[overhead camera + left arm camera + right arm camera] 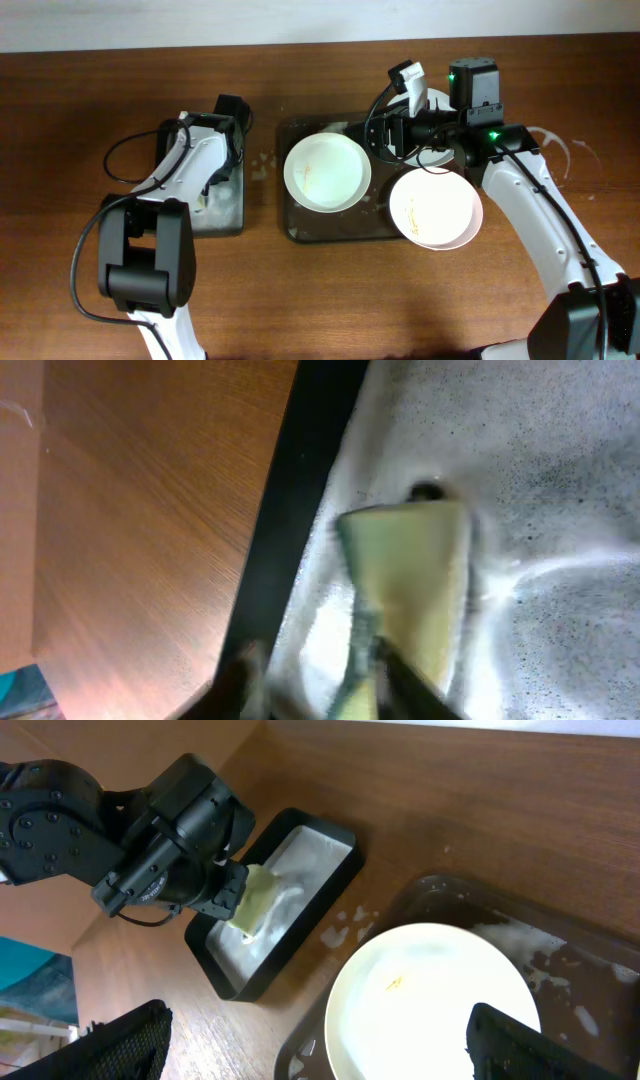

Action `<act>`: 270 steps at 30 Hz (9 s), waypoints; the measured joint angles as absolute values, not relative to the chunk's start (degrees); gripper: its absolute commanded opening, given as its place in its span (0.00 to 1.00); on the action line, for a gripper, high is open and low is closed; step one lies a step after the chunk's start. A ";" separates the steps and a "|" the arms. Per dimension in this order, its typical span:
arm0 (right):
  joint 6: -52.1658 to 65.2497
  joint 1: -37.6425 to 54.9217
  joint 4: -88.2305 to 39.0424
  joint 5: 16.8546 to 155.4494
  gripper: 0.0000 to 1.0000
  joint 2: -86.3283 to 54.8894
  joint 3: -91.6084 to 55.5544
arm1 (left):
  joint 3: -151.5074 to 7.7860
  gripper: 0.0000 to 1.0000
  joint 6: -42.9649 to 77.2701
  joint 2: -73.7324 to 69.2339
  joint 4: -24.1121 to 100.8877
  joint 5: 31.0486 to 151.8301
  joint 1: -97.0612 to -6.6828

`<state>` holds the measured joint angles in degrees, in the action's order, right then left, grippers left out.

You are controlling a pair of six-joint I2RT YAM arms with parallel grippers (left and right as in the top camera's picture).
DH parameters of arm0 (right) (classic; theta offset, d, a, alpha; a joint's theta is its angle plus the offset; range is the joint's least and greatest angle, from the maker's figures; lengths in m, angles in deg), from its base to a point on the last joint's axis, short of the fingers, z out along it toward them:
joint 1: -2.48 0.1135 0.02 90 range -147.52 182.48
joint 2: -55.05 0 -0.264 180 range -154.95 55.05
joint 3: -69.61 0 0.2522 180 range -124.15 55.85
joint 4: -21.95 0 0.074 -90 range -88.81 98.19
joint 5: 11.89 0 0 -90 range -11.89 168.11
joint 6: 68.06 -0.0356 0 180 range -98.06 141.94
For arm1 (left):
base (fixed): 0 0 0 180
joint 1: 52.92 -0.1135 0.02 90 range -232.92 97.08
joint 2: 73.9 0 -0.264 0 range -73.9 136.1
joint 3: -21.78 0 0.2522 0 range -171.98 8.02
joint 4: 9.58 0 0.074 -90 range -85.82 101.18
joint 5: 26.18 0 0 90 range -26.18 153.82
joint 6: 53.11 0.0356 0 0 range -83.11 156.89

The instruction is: Clean dirty plates on tray and stack at the side

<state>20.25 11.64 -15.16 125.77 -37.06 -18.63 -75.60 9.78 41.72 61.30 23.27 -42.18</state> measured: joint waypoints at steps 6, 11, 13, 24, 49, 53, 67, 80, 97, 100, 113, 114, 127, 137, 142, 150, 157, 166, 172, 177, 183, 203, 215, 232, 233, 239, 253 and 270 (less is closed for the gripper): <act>20.25 11.64 -15.16 125.57 0.95 -37.06 -18.63 | -75.53 0.62 9.75 41.72 58.31 24.01 -37.94; 20.22 11.64 -15.34 125.57 0.95 -37.06 -18.63 | -75.58 0.61 9.80 41.72 55.99 27.84 -37.17; 20.22 11.64 -15.47 125.55 0.95 -37.06 -18.63 | -76.39 0.47 9.80 41.58 58.57 29.76 -38.13; 20.22 11.64 -15.56 125.35 0.95 -37.06 -18.63 | -80.12 0.05 9.64 32.86 63.10 47.20 -51.38; 20.20 11.64 -15.56 125.16 0.95 -37.06 -18.63 | -73.48 0.01 9.60 39.20 59.14 41.41 -51.01; 20.22 11.64 -15.56 124.61 0.95 -37.06 -18.63 | -73.39 0.01 9.60 39.27 57.26 42.85 -51.01; 20.25 11.64 -15.56 124.50 0.95 -37.06 -18.63 | -73.37 0.99 9.67 39.27 50.44 46.55 -43.49; 20.22 11.67 -15.56 124.48 0.95 -37.06 -18.63 | -74.37 0.59 4.09 39.27 52.32 51.46 -46.24; 20.22 11.69 -15.56 124.48 0.95 -37.06 -18.63 | -74.42 0.37 3.28 43.66 51.71 49.32 -46.27; 20.25 11.69 -15.56 124.48 0.95 -37.06 -18.63 | -74.42 0.28 3.50 43.66 51.69 48.93 -46.27; 20.25 11.69 -15.56 124.48 0.95 -37.06 -18.63 | -74.42 0.01 4.51 43.66 51.71 48.36 -46.27; 20.22 11.69 -15.56 124.48 0.95 -37.06 -18.63 | -74.42 0.01 4.51 43.66 51.69 48.36 -46.27; 18.65 11.69 -13.61 124.19 0.95 -37.06 -18.63 | -80.10 0.01 9.78 43.09 60.96 48.38 -46.27; 8.57 11.34 -14.88 116.22 0.98 -37.06 -18.63 | -83.18 0.00 19.09 38.00 63.03 48.45 -46.27; -1.02 10.22 -23.34 104.89 0.98 -37.06 -18.74 | -83.18 0.00 20.31 37.96 63.56 48.64 -46.27; -3.99 11.16 -27.47 94.14 0.49 -37.63 -18.74 | -83.18 0.00 20.70 35.90 63.38 49.12 -46.27; -3.75 13.61 -23.38 93.44 0.48 -47.53 -18.74 | -83.18 0.00 21.34 35.73 63.29 51.40 -46.27; -2.22 14.03 -17.13 98.73 0.48 -57.46 -18.72 | -83.29 0.00 21.51 30.55 62.00 51.88 -46.27; -2.03 14.38 -15.10 101.70 0.37 -61.67 -18.72 | -83.29 0.00 21.51 30.24 62.00 51.88 -46.27; -2.14 14.38 -14.42 103.19 0.35 -62.18 -18.72 | -83.29 0.00 21.51 30.24 62.00 53.19 -46.27; -4.58 14.38 -14.92 104.39 0.31 -62.77 -18.72 | -83.29 0.00 21.51 30.24 62.05 54.28 -46.27; -3.36 15.27 -17.52 103.50 0.04 -63.20 -18.74 | -83.29 0.00 22.50 30.24 57.72 65.67 -45.96; -1.76 15.27 -19.45 104.81 0.04 -63.20 -18.93 | -83.29 0.00 23.85 31.99 45.72 73.65 -37.26; -1.41 15.32 -19.88 105.03 0.04 -63.20 -18.93 | -83.64 0.00 20.05 48.38 47.75 67.18 -28.78; -1.41 15.34 -19.88 105.03 0.04 -63.20 -18.93 | -83.66 0.00 19.31 48.38 49.41 66.78 -28.78; -1.41 15.34 -19.88 105.03 0.05 -63.20 -18.93 | -83.66 0.00 17.14 48.36 51.36 65.65 -27.97; -1.44 15.34 -19.86 105.00 0.05 -63.20 -18.93 | -83.69 0.00 16.16 50.07 40.74 60.69 -26.20; -1.48 15.32 -19.86 104.83 0.05 -63.20 -18.93 | -86.07 0.00 14.74 50.52 43.32 66.52 -26.66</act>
